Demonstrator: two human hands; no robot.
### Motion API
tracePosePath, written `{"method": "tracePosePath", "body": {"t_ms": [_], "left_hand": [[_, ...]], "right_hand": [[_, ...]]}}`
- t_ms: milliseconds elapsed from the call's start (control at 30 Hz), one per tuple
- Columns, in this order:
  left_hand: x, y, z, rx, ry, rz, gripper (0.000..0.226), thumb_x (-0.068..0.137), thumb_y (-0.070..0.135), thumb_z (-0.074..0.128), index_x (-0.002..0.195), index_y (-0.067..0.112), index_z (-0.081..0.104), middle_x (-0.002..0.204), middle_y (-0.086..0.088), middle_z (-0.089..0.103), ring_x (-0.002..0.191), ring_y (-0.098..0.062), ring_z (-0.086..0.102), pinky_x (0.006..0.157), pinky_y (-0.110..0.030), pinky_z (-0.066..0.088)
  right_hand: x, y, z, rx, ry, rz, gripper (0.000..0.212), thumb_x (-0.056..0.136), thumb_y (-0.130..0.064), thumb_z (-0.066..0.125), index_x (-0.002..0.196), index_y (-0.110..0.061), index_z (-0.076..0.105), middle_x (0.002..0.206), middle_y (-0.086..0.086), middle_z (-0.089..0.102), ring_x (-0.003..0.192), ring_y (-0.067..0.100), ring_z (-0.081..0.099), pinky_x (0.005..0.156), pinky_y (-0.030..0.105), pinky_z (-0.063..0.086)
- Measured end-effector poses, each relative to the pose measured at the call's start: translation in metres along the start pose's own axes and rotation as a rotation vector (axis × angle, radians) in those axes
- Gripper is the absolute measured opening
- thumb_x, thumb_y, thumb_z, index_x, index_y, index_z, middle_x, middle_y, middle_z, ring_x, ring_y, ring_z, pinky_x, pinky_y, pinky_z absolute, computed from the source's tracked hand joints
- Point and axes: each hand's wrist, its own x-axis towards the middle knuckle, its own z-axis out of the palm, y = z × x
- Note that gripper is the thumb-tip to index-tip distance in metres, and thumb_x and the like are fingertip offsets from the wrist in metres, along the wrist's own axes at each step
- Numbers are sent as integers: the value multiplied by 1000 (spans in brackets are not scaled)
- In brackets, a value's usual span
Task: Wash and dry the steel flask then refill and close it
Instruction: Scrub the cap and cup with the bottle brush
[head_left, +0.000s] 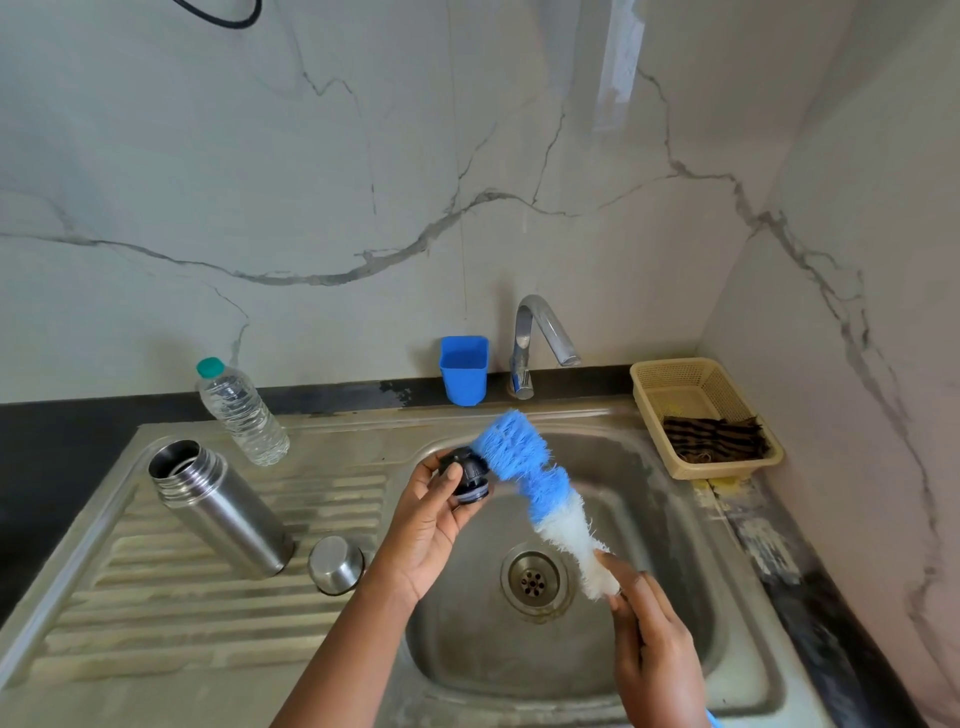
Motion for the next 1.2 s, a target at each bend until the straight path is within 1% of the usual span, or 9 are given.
{"method": "tracePosePath", "body": {"t_ms": [333,433,600,733,800,933,1000,1067,1200], "left_hand": [[1,1,8,-73,12,21,101,60,40,93,139,-3,46,128,-22,64,117,-29,64,94,-39,56],[-2,2,8,-96,6,12,101,62,38,92,140,-4,44,131,-26,60,120,-33,62,91,-39,57],[-3,1,7,-104,3,12,97,66,38,90,140,-4,43,134,-27,58,126,-35,57,96,-41,55],[-4,1,7,-94,34,11,97,66,40,90,140,-4,44,135,-26,58,126,-35,57,95,-41,55],[-5,0,7,-119,38,-11,91,70,38,87,140,-2,44,135,-27,57,125,-37,58,93,-41,56],[-6,-3,6,-155,60,-61,51,98,26,51,141,0,43,132,-26,59,123,-37,59,93,-45,56],[-5,-3,6,-153,75,-64,47,101,26,46,139,0,45,132,-26,60,122,-35,61,91,-43,58],[-4,-4,6,-127,74,-60,54,95,32,58,137,0,48,133,-26,59,122,-33,61,89,-39,58],[-4,-4,8,-47,15,-27,94,57,29,96,134,0,51,133,-23,60,118,-29,64,85,-33,58]], "right_hand": [[-8,-5,4,35,12,-53,63,88,8,59,124,-44,57,97,-10,62,71,21,60,65,16,47],[-9,-5,9,62,46,-12,66,85,11,62,122,-43,58,102,-15,63,73,11,61,68,10,45],[-11,-4,6,63,45,-1,60,86,7,62,122,-42,60,90,-10,60,59,8,49,57,12,42],[-13,-5,6,95,42,-36,62,87,7,62,122,-44,58,99,-13,63,71,13,59,67,11,45],[-13,-5,8,99,69,-9,66,84,10,62,121,-45,58,101,-16,63,73,8,59,69,7,43],[-18,-2,9,85,62,-25,70,82,14,64,121,-44,58,95,-10,63,69,11,58,65,10,45],[-18,0,9,76,53,-27,71,82,13,64,122,-45,57,96,-9,64,70,13,59,65,11,45],[-18,-1,8,67,38,-34,69,84,9,64,123,-47,56,94,-9,63,71,14,60,64,11,45],[-18,-1,8,64,32,-46,62,89,1,61,124,-51,54,94,-9,62,71,15,60,65,10,45]]}}
